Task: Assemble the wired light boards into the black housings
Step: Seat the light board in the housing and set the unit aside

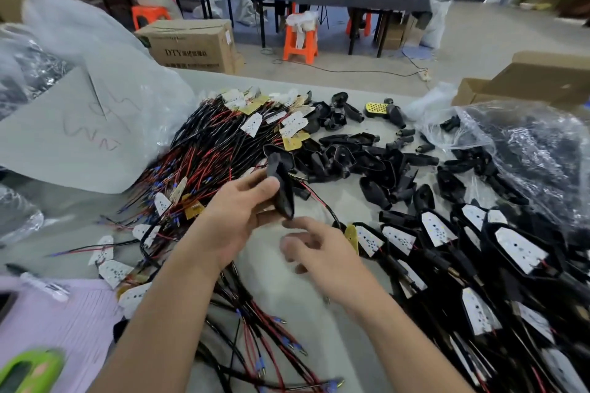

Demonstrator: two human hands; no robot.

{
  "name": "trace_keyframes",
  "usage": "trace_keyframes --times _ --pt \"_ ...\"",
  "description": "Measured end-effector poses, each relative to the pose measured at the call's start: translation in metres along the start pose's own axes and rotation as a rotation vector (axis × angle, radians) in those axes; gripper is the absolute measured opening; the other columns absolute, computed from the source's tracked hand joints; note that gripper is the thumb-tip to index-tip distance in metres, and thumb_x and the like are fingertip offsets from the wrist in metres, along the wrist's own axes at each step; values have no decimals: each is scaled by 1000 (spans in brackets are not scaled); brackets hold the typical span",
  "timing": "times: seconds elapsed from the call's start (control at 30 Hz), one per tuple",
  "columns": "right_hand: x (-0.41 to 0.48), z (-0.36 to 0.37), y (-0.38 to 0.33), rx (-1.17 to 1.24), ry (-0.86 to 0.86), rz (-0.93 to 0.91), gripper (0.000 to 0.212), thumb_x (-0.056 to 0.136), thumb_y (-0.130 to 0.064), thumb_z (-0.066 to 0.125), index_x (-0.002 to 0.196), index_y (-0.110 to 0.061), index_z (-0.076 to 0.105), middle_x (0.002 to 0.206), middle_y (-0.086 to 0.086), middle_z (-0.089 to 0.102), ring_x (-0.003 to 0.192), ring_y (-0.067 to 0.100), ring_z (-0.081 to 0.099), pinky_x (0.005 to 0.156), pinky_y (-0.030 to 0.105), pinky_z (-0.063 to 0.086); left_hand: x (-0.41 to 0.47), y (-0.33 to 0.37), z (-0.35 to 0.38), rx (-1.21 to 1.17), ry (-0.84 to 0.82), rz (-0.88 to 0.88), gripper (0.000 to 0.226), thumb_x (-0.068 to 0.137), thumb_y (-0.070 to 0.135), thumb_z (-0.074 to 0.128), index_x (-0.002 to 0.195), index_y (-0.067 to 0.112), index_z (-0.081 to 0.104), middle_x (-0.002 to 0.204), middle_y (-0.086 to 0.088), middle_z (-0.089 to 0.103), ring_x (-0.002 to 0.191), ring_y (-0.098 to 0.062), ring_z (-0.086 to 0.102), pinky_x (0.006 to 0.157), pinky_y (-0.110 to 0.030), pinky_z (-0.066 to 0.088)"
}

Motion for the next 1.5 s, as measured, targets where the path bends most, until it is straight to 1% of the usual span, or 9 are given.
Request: trace_keyframes --times 0.1,0.2,0.37,0.5,0.67,0.83,1.1,1.37,1.5 --pt "-3 7 -14 366 -56 39 16 94 -20 65 106 -12 73 94 9 78 76 18 72 67 26 56 -9 1 22 -142 -195 -28 38 91 23 63 124 8 71 111 -17 70 93 -25 67 79 -31 58" --pt "-6 -4 -9 266 31 65 11 88 -9 69 97 -9 75 84 14 76 68 18 66 64 29 53 -15 -9 23 -84 -240 -9 32 97 12 61 128 9 68 109 -11 69 96 -23 66 87 -32 56" --pt "-6 -31 -1 -84 241 41 23 84 -11 68 95 -30 75 81 -6 75 70 2 66 62 9 46 -19 -37 -16 274 54 -77 21 101 16 64 112 29 75 96 5 79 95 -17 74 78 -26 59" --pt "1 -9 0 -179 93 40 32 83 -16 68 109 -35 70 86 -14 76 72 -3 66 63 11 48 -25 -48 -20 713 184 -7 41 84 19 82 123 28 74 106 14 77 100 -2 71 98 -31 55" --pt "-9 18 7 -252 -71 -55 59 94 -25 62 139 -59 42 128 -33 60 120 -1 60 91 17 50 -39 1 -57 993 542 134 41 87 27 81 126 32 69 105 17 72 92 -3 65 81 -20 51" --pt "-17 11 16 -315 -1 -58 22 92 -25 69 104 -43 74 86 -15 74 69 0 66 66 15 52 -64 10 -100 1564 658 -123 29 88 61 66 86 32 65 74 14 59 73 -14 56 61 -29 42" --pt "-14 79 10 -740 -83 -85 25 86 -45 62 94 -22 63 96 4 70 94 31 64 80 38 55 -61 -11 -90 1305 604 -93 17 84 38 73 68 35 67 65 20 62 64 -1 56 53 -21 34" --pt "-14 51 -9 -466 20 -122 12 81 -37 61 89 -28 64 69 -6 64 61 10 55 57 31 48 -80 -6 -86 224 646 116 26 85 4 75 105 19 67 63 2 71 51 -11 63 46 -19 48" --pt "-20 42 -32 -240 5 -144 12 89 -26 62 84 -19 70 59 -4 59 47 4 42 48 24 31 -74 2 -44 290 326 122 24 87 -4 74 79 18 70 60 -4 66 50 -16 61 46 -22 49"
Point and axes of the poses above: each hand's wrist, its own x-axis towards the middle knuckle, its own z-axis out of the palm, y = z × x, the point moved 9 cm from there along x, towards the middle knuckle
